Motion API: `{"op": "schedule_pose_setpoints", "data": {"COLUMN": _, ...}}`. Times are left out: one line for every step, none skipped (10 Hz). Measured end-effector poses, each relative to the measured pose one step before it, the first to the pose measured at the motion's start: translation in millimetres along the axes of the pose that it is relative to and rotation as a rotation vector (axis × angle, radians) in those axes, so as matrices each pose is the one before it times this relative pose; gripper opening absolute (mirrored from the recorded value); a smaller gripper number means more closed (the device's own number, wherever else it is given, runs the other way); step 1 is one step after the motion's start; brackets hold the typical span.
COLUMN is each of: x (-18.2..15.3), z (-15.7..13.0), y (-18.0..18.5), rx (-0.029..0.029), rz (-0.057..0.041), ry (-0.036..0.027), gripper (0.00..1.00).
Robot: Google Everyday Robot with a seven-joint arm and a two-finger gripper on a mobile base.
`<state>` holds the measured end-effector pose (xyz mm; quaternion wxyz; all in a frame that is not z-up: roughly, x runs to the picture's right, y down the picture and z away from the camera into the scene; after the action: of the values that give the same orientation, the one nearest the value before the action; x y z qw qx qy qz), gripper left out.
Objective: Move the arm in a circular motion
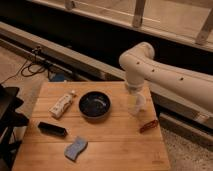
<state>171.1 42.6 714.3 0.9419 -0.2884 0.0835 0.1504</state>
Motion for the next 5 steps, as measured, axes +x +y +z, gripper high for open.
{"op": "schedule_pose_setpoints", "data": {"x": 20.57, "z": 2.08, "y": -11.3, "rx": 0.00322, "rz": 0.05692, "ry": 0.00317, "gripper": 0.8}}
{"op": "schedule_pose_setpoints", "data": {"x": 11.85, "z": 1.24, "y": -10.35, "rx": 0.00304, "rz": 0.03499, "ry": 0.00235, "gripper": 0.8}}
{"op": "schedule_pose_setpoints", "data": {"x": 12.07, "z": 1.45, "y": -23.13, "rx": 0.01019, "rz": 0.03696, "ry": 0.00282, "gripper": 0.8}}
{"op": "schedule_pose_setpoints", "data": {"x": 0.4, "z": 1.55, "y": -20.52, "rx": 0.00798, "rz": 0.00334, "ry": -0.00411, "gripper": 0.8}}
{"op": "schedule_pose_setpoints", "data": {"x": -2.62, "z": 0.78, "y": -12.56, "rx": 0.00603, "rz": -0.00289, "ry": -0.00445, "gripper": 0.8}}
